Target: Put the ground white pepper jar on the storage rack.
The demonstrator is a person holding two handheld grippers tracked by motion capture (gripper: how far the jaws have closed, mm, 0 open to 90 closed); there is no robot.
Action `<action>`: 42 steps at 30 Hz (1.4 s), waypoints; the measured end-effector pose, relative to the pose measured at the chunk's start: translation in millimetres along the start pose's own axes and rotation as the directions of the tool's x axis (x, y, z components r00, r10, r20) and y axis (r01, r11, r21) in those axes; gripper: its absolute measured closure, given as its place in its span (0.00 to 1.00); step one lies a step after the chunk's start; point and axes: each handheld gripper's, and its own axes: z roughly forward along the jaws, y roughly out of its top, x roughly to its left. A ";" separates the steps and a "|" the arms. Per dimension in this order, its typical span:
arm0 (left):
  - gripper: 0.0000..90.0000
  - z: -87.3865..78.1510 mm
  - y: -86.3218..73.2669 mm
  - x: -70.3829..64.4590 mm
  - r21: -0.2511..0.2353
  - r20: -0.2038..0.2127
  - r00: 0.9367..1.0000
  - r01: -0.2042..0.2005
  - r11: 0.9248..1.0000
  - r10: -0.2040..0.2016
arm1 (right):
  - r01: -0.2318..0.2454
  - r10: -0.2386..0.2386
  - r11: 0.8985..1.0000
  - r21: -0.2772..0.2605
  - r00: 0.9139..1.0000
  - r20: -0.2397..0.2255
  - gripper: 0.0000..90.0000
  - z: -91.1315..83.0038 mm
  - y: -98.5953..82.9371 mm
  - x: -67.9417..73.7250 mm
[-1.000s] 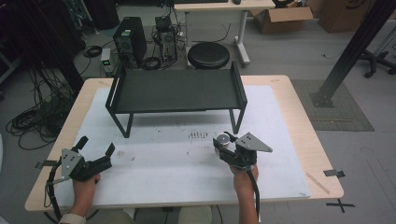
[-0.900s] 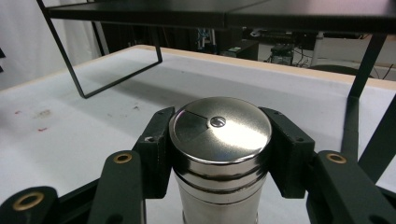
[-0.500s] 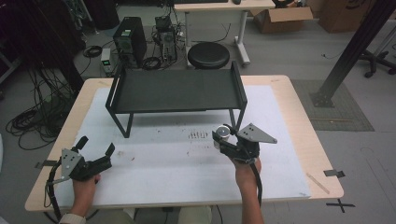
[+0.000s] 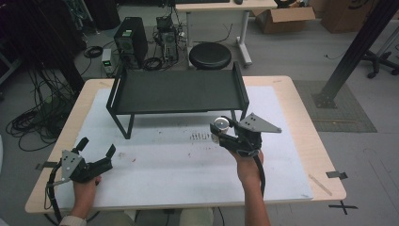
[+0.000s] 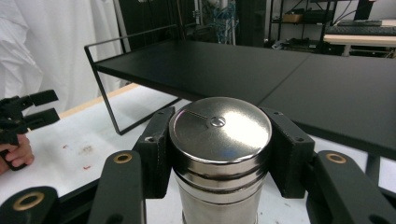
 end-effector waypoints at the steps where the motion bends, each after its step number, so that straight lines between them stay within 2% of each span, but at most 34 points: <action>1: 0.00 0.0 0.0 0.0 0.000 0.000 1.000 0.000 1.000 0.000 | 0.001 -0.001 1.000 0.001 1.000 -0.003 0.54 0.2 2.2 0.3; 15: 0.00 0.0 0.0 0.0 -0.002 0.000 1.000 0.001 1.000 -0.001 | 0.032 -0.032 0.999 0.006 0.999 -0.027 0.54 8.0 33.9 3.2; 23: 0.00 0.0 0.0 0.1 -0.001 0.000 1.000 0.001 1.000 -0.001 | 0.026 -0.026 1.000 -0.003 0.999 -0.046 0.54 20.6 51.8 1.5; 42: 0.00 0.2 0.1 0.0 0.002 0.001 1.000 0.001 1.000 -0.001 | 0.060 -0.059 0.998 0.009 0.995 -0.084 0.54 56.3 87.2 3.6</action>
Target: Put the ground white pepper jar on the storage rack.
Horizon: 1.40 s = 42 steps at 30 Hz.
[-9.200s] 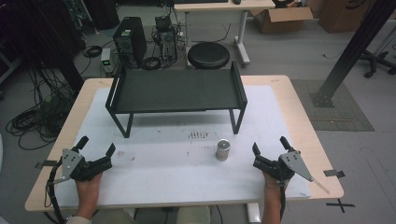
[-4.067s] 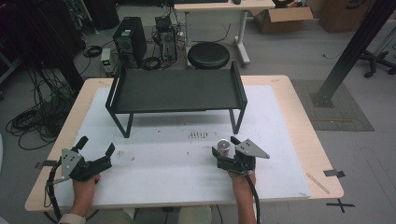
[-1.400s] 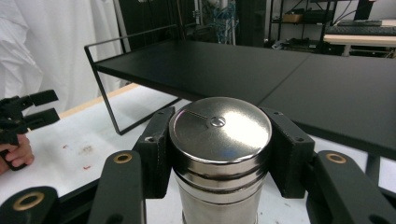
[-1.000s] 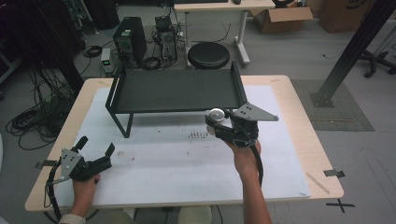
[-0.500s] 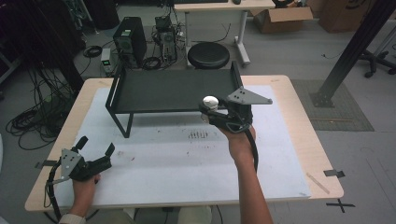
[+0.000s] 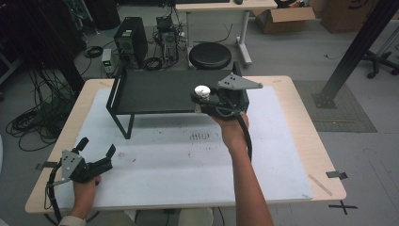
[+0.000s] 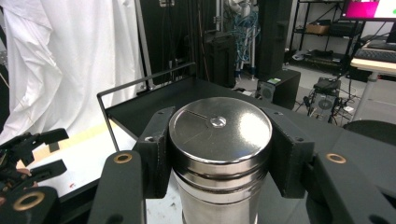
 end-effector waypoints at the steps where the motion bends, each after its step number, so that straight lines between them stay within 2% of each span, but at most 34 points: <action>1: 0.00 0.0 0.0 0.0 0.000 0.000 1.000 0.000 1.000 0.000 | 0.003 -0.003 1.000 0.001 1.000 -0.002 0.54 2.1 2.0 0.1; 18: 0.00 0.1 0.0 0.0 -0.001 0.000 1.000 0.002 1.000 -0.002 | 0.033 -0.033 0.999 0.014 0.999 -0.026 0.54 36.3 26.1 -2.4; 27: 0.00 0.0 0.0 0.3 0.000 0.000 1.000 0.002 1.000 -0.002 | 0.046 -0.046 0.999 0.017 0.998 -0.038 0.54 63.8 39.5 -4.0; 42: 0.00 0.0 -0.1 0.1 -0.001 0.001 1.000 0.004 1.000 -0.004 | 0.074 -0.072 0.997 0.028 0.996 -0.059 0.54 110.2 53.1 4.3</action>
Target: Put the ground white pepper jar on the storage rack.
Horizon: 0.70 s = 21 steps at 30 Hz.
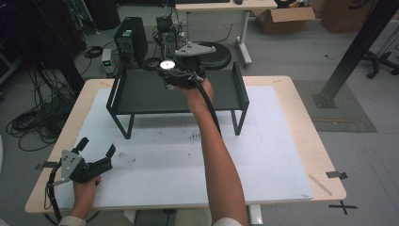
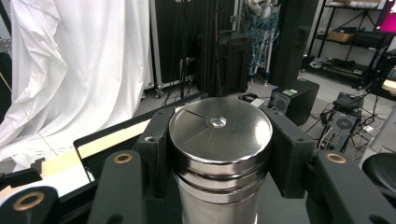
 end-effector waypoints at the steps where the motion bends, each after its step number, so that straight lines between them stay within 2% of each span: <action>1: 0.00 -0.1 0.0 0.0 -0.001 -0.001 1.000 -0.001 1.000 0.001 | 0.000 0.000 1.000 0.002 1.000 -0.001 0.54 3.4 0.3 0.2; 10: 0.00 -0.1 0.0 0.1 -0.001 0.000 1.000 -0.002 1.000 0.002 | 0.004 -0.004 1.000 0.025 1.000 -0.006 0.54 32.1 -0.5 1.9; 21: 0.00 -0.2 -0.1 0.1 -0.001 -0.001 1.000 -0.002 1.000 0.002 | -0.019 0.019 0.998 0.053 1.000 0.006 0.54 55.5 -11.3 -1.3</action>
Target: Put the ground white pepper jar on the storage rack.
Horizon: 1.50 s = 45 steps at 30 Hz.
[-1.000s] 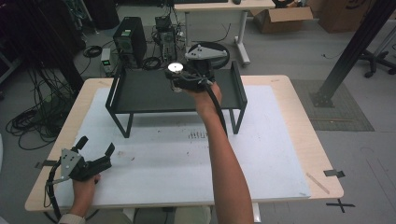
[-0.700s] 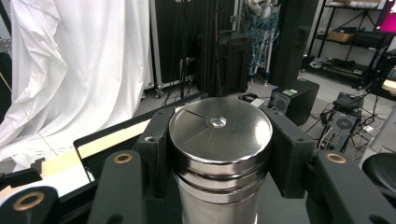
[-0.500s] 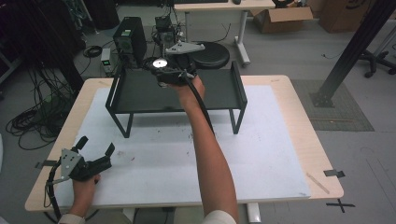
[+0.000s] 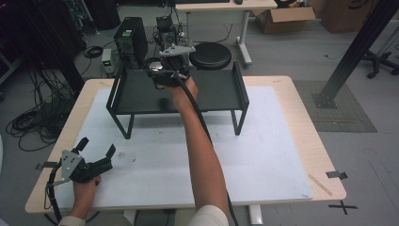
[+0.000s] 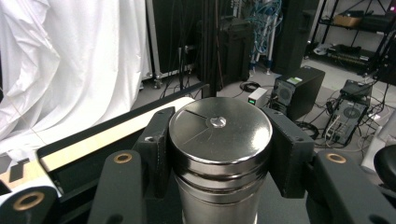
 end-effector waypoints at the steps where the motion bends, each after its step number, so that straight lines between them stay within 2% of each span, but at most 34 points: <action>1: 0.00 0.0 0.0 0.0 0.000 0.000 1.000 0.000 1.000 0.000 | -0.005 0.005 1.000 0.004 1.000 0.003 0.54 2.1 -1.6 -0.8; 3: 0.00 -0.2 0.1 0.0 0.000 0.000 1.000 0.000 1.000 0.000 | -0.027 0.027 0.999 0.018 1.000 0.005 0.54 8.5 -6.8 -2.7; 7: 0.00 0.0 -0.1 0.0 -0.002 0.000 1.000 0.001 1.000 -0.001 | -0.041 0.041 0.998 0.043 0.999 0.010 0.54 15.2 -14.2 -3.5; 13: 0.00 0.0 -0.1 0.0 -0.001 0.000 1.000 0.000 1.000 0.000 | -0.077 0.076 0.994 0.076 0.997 0.014 0.54 18.6 -22.8 -6.7; 26: 0.00 -0.1 0.0 -0.1 -0.002 0.000 1.000 -0.001 1.000 0.001 | -0.074 0.073 0.994 0.085 0.997 0.007 0.54 18.8 -24.8 -7.3; 34: 0.00 -0.1 0.0 -0.1 -0.002 -0.001 1.000 -0.001 1.000 0.001 | -0.073 0.074 0.995 0.064 0.997 -0.003 0.53 15.7 -29.0 -8.0; 40: 0.00 0.0 0.0 -0.2 -0.002 -0.001 1.000 -0.001 1.000 0.001 | -0.086 0.086 0.995 0.042 0.996 -0.003 0.42 13.3 -28.9 -8.7; 41: 0.00 0.0 -0.1 -0.2 -0.002 0.000 1.000 -0.001 1.000 0.001 | -0.095 0.095 0.995 0.034 0.996 0.005 0.36 11.9 -28.8 -9.4; 42: 0.00 0.0 -0.1 -0.2 -0.003 0.000 1.000 -0.001 1.000 0.001 | -0.095 0.095 0.995 0.034 0.996 0.005 0.36 11.9 -28.8 -9.4; 45: 0.00 -0.1 -0.1 -0.1 -0.004 0.000 1.000 -0.001 1.000 0.001 | -0.113 0.112 0.993 0.027 0.994 0.013 0.28 8.8 -29.3 -11.8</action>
